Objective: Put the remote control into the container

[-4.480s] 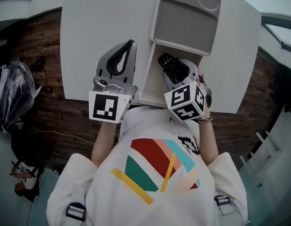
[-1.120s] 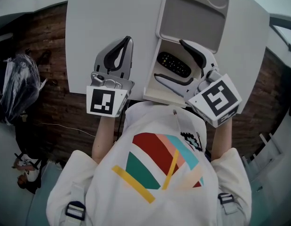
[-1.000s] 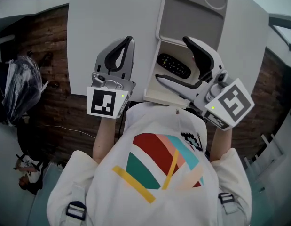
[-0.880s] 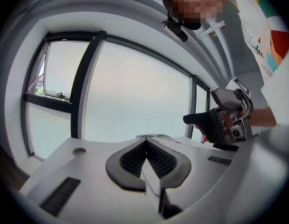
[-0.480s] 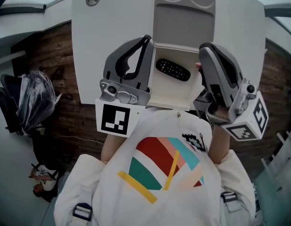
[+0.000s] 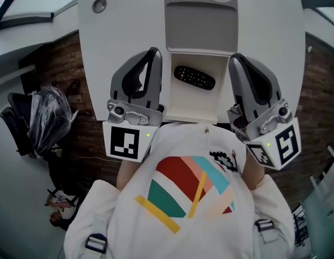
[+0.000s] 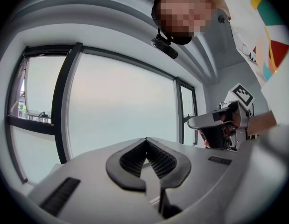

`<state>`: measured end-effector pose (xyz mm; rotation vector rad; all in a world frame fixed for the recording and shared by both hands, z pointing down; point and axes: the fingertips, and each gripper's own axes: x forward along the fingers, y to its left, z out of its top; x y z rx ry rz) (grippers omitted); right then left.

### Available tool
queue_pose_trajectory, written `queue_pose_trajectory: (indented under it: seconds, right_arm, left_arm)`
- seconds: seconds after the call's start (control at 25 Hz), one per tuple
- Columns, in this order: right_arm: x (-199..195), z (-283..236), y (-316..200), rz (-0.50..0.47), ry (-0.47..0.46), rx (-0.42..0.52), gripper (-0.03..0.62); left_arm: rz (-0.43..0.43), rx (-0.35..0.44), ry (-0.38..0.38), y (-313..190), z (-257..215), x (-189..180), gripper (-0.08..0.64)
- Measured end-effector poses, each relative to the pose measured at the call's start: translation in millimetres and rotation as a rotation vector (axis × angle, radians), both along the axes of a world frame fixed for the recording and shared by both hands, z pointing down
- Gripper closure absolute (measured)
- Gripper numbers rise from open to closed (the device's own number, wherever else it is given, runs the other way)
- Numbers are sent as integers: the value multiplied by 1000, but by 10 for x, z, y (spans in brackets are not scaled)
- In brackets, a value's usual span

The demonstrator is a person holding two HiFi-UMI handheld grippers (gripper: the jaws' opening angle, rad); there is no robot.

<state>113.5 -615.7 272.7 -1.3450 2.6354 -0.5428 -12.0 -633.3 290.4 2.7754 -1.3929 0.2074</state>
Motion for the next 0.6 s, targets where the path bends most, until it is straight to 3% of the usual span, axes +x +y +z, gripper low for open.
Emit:
queue_pose_trajectory:
  seconds: [0.36, 0.6]
  right_arm:
    - [-211, 86, 69, -52, 161, 40, 591]
    - [-235, 67, 55, -61, 160, 30, 591]
  left_arm:
    - [6, 7, 11, -28, -34, 58, 554]
    - [11, -8, -2, -37, 23, 25, 554]
